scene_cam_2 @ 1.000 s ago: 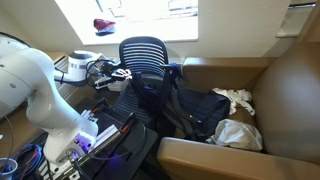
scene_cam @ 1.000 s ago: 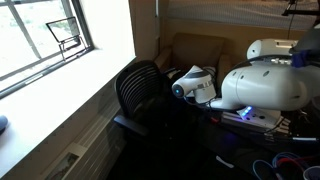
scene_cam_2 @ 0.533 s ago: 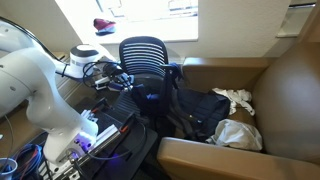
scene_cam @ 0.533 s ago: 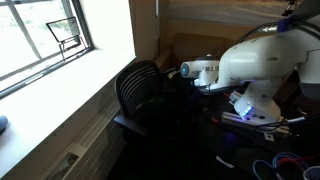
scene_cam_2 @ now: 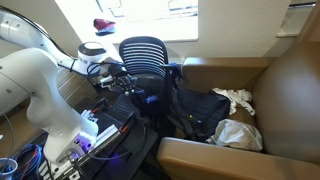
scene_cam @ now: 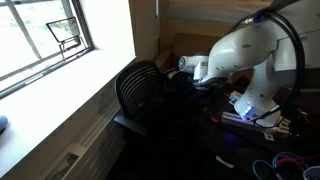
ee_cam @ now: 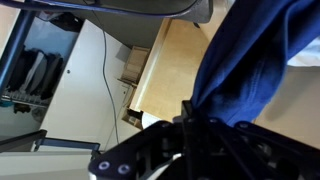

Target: Move the clothes on the black chair to the brown chair and then move the bag from the brown chair to the black

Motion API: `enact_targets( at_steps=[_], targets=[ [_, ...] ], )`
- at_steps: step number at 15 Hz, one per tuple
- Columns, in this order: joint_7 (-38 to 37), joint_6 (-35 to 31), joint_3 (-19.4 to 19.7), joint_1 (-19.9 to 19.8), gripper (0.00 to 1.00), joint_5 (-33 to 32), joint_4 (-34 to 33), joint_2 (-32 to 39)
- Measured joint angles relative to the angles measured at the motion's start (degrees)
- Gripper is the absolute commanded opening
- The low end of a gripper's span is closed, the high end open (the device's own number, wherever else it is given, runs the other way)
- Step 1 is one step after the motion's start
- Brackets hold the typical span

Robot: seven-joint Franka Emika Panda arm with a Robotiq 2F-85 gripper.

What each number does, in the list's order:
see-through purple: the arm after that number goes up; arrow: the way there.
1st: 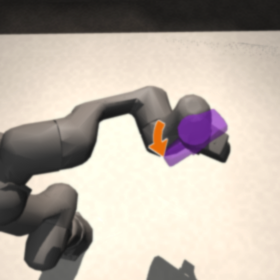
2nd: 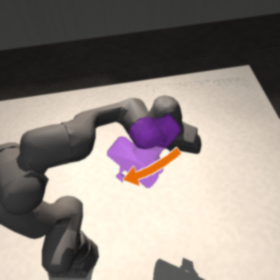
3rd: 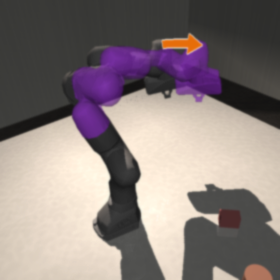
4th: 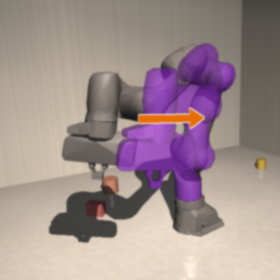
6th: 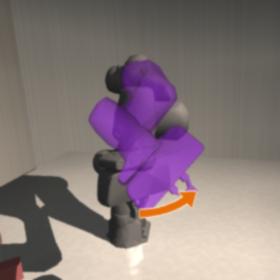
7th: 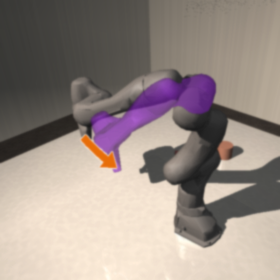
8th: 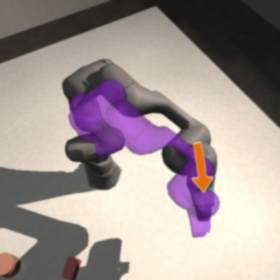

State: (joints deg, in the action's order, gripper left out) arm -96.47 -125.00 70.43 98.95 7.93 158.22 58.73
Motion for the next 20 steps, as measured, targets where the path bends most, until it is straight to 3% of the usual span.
enact_targets(
  at_steps=[2, 4, 8, 12, 14, 17, 20],
  targets=[
    [0.58, -0.02, 3.29, -1.76, 0.01, 0.12, 1.11, -0.3],
    [2.65, -0.47, 6.62, -6.44, 0.01, 0.07, 1.66, -0.35],
    [7.04, -1.57, 10.86, -20.15, 0.01, 0.08, 1.23, -0.4],
    [12.19, -5.98, 11.02, -34.74, 0.01, 0.53, 0.93, -1.6],
    [12.3, -6.08, 11.02, -36.1, 0.01, 0.52, 0.67, -2.32],
    [9.91, 0.09, 12.01, -36.71, 0.01, 1.75, -1.35, -2.31],
    [13.51, 3.48, 18.54, -42.15, 0.01, 0.5, -3.73, -2.29]
  ],
)
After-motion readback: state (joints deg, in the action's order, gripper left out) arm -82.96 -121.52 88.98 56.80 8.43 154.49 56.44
